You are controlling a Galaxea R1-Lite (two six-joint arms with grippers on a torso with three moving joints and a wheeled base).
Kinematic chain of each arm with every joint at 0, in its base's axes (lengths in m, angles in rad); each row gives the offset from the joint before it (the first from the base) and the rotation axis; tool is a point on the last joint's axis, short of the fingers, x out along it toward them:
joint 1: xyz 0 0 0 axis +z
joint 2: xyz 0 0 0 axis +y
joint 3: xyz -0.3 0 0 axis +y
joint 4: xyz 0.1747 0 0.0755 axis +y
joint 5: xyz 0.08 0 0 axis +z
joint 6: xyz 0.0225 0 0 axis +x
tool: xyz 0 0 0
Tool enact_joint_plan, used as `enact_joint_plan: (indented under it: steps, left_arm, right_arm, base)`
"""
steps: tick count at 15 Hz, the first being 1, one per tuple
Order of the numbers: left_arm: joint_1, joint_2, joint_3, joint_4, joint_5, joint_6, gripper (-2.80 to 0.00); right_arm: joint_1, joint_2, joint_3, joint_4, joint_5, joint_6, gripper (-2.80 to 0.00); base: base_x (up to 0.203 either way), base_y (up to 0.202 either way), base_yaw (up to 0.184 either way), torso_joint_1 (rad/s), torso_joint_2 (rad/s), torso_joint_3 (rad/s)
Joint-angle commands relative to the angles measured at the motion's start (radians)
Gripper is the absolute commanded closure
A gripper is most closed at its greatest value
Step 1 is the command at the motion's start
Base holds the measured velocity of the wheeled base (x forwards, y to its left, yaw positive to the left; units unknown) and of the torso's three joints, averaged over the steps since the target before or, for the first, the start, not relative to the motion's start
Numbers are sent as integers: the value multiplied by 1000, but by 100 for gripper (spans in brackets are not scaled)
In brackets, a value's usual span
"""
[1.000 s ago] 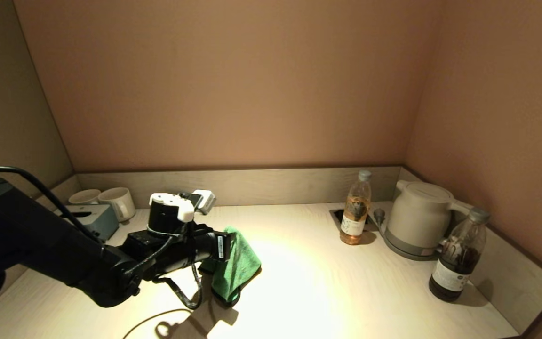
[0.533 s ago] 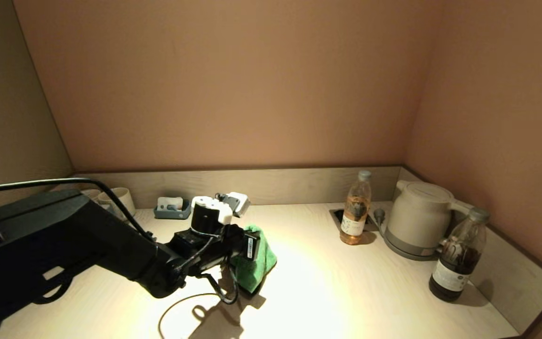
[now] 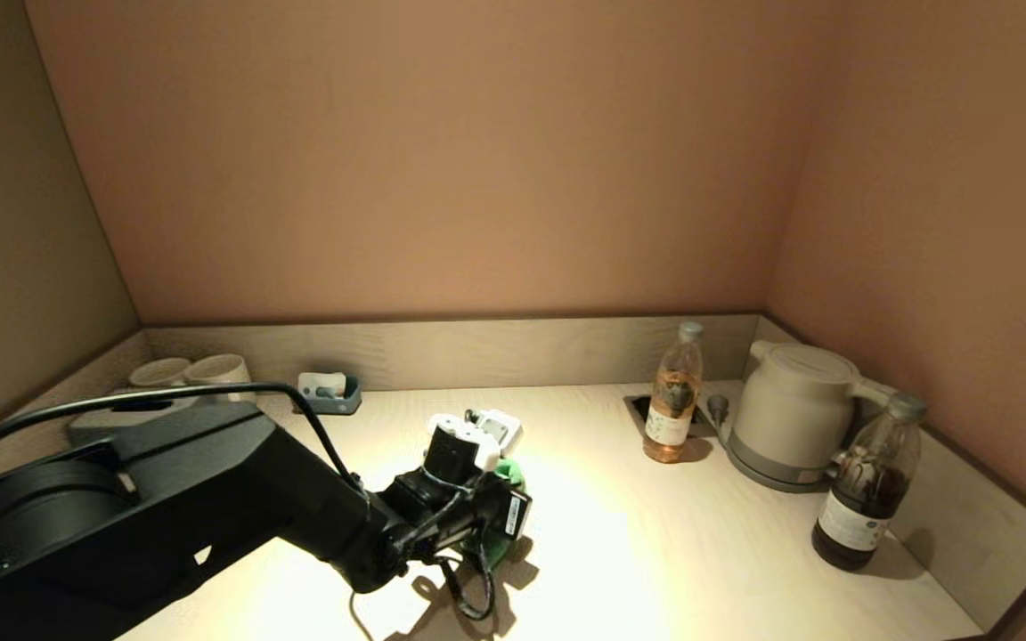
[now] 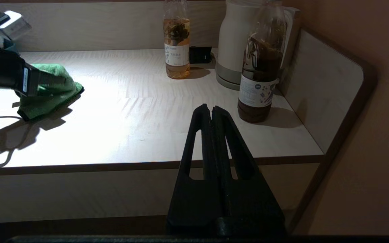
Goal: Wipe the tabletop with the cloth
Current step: Sweep the stains on the table
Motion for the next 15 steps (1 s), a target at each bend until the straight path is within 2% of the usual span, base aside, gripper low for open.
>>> enact_joint_plan:
  steps: [1, 4, 7, 10, 13, 15]
  left_arm:
    - [-7, 38, 4, 9, 21, 9, 0]
    - [-32, 58, 19, 63, 53, 19, 0]
    - [-43, 57, 58, 69, 59, 24, 0]
    - [-43, 5, 118, 79, 62, 61, 0]
    - [-35, -37, 169, 68, 123, 70, 0]
    - [-38, -39, 183, 10, 139, 67, 0]
  right_arm:
    - [1, 1, 0, -1, 0, -1, 0]
    - [1, 1, 0, -1, 0, -1, 0]
    - [1, 1, 0, -1, 0, -1, 0]
    - [1, 1, 0, -1, 0, -1, 0]
    - [1, 1, 0, -1, 0, -1, 0]
    - [1, 1, 0, -1, 0, -1, 0]
  base:
    - [0, 0, 0, 0, 0, 0]
    - [0, 0, 0, 0, 0, 0]
    - [0, 0, 0, 0, 0, 0]
    - [0, 0, 0, 0, 0, 0]
    - [0, 0, 0, 0, 0, 0]
    - [0, 0, 0, 0, 0, 0]
